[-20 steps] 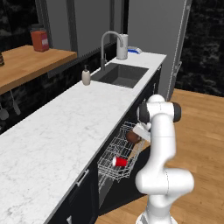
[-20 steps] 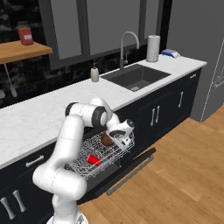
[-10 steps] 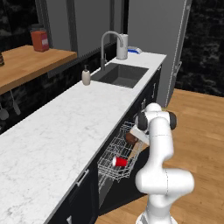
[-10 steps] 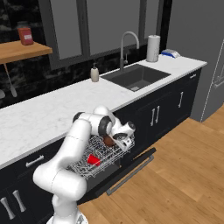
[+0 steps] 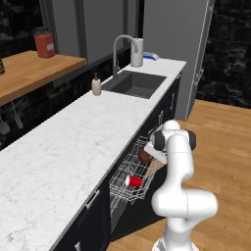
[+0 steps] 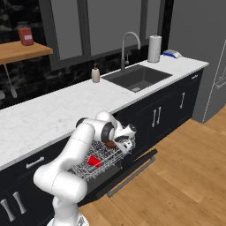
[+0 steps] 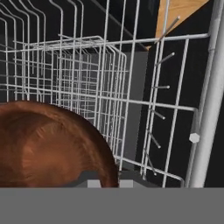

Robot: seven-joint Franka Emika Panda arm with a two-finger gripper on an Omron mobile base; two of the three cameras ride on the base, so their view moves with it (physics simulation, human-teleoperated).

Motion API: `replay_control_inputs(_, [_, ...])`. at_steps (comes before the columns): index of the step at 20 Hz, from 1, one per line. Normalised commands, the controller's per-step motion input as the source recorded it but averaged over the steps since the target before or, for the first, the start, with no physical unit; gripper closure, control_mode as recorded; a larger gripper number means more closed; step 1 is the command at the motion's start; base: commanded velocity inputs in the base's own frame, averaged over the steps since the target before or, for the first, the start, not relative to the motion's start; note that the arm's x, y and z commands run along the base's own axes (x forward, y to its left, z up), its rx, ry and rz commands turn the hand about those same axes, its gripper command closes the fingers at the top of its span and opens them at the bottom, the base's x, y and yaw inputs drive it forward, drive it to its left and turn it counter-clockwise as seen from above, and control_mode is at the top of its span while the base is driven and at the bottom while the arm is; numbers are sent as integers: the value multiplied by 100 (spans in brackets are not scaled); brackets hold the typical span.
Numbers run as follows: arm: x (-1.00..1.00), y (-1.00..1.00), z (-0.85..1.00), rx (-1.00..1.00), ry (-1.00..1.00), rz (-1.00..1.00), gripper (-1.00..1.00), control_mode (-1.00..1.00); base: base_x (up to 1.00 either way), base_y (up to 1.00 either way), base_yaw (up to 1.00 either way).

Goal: Pick up the cup and bowl from the counter, place them in the dishwasher, and close the dishwasher door.

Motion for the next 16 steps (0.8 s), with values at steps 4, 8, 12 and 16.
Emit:
replay_control_inputs(4, [0, 0, -1, 0, 0, -2, -100, -100, 0, 0, 0])
replay_control_inputs(8, [-6, -3, 24, 7, 0, 0, -100, -100, 0, 0, 0])
replay_control_inputs(12, [-69, -43, 20, 15, 1, -8, -100, -100, 0, 0, 0])
replay_control_inputs(16, [-57, -53, -8, 4, 10, -17, -100, -100, 0, 0, 0])
